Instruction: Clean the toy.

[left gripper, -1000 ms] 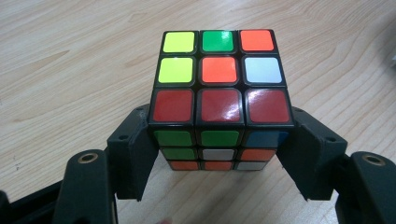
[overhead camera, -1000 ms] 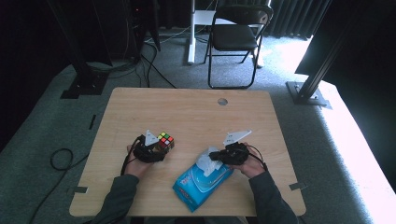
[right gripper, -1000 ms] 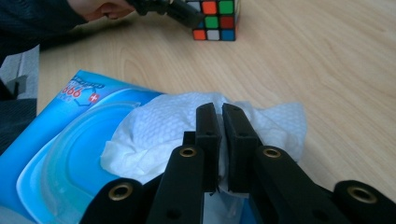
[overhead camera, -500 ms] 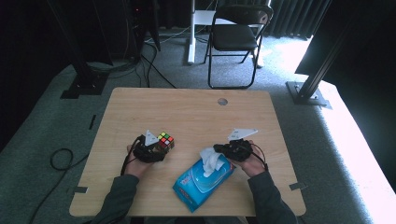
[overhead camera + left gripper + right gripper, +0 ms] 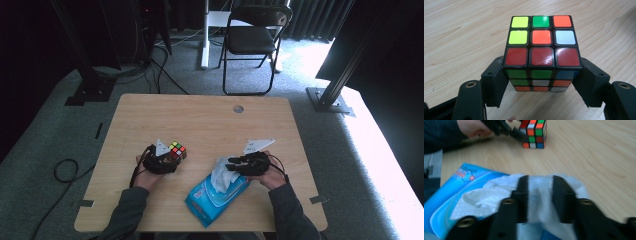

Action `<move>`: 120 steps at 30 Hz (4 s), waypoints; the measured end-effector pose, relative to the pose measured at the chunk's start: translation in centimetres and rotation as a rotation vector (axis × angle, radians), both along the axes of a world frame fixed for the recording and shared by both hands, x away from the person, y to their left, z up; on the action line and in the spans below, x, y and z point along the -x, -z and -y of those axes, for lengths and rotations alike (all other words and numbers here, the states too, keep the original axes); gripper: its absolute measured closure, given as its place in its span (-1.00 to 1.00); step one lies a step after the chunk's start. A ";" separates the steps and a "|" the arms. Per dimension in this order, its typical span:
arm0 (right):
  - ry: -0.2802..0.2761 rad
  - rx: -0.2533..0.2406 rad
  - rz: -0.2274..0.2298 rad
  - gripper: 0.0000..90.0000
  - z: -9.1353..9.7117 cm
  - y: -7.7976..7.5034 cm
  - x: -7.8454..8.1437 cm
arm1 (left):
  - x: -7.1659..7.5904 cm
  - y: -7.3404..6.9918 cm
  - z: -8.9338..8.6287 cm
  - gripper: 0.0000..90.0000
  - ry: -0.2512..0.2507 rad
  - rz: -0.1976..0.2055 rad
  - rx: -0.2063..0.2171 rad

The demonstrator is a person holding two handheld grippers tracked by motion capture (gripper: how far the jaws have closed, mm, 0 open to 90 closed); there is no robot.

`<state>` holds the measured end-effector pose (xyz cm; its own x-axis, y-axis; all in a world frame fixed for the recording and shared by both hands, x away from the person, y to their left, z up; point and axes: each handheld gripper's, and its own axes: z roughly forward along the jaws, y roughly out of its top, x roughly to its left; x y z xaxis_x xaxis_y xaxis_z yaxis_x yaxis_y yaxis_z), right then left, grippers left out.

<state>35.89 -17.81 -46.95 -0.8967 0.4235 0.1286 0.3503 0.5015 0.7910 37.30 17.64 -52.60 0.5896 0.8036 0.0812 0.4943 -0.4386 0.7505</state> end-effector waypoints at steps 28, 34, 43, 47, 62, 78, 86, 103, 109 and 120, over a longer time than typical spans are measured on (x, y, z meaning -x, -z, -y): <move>0.006 -0.021 -0.083 0.93 -1.0 0.3 -0.3 | 0.0 0.0 0.0 -0.28 0.001 -0.002 0.003; 0.070 -0.074 -0.024 0.93 -1.0 -0.5 -0.6 | 0.0 0.0 -0.1 -0.27 0.000 -0.006 0.006; 0.144 -0.152 0.053 0.94 -1.5 -1.7 -2.2 | 0.1 0.0 0.0 -0.25 -0.003 0.000 0.016; 0.143 -0.148 0.064 0.94 -1.9 -2.0 -2.8 | 0.1 -0.1 0.1 -0.24 0.001 0.003 0.012; 0.133 -0.160 0.075 0.94 -4.0 -2.4 -5.2 | 0.3 -0.4 0.9 -0.23 0.037 0.010 0.005; 0.125 -0.102 0.088 0.94 -7.0 -1.8 -7.2 | 0.5 -1.7 1.7 -0.23 0.088 0.003 0.062; 0.100 -0.102 0.081 0.94 -8.1 -1.6 -7.3 | 0.6 -2.1 2.3 -0.23 0.105 0.010 0.066; -0.033 -0.038 0.051 0.93 -11.6 -0.9 -6.9 | 0.5 -2.4 3.2 -0.23 0.126 0.015 0.078; -0.051 -0.019 0.038 0.93 -11.9 -0.5 -7.0 | 0.5 -2.3 3.5 -0.23 0.128 0.007 0.074; -0.082 -0.022 0.037 0.93 -12.0 -0.2 -7.2 | 0.5 -2.5 3.8 -0.23 0.142 0.007 0.082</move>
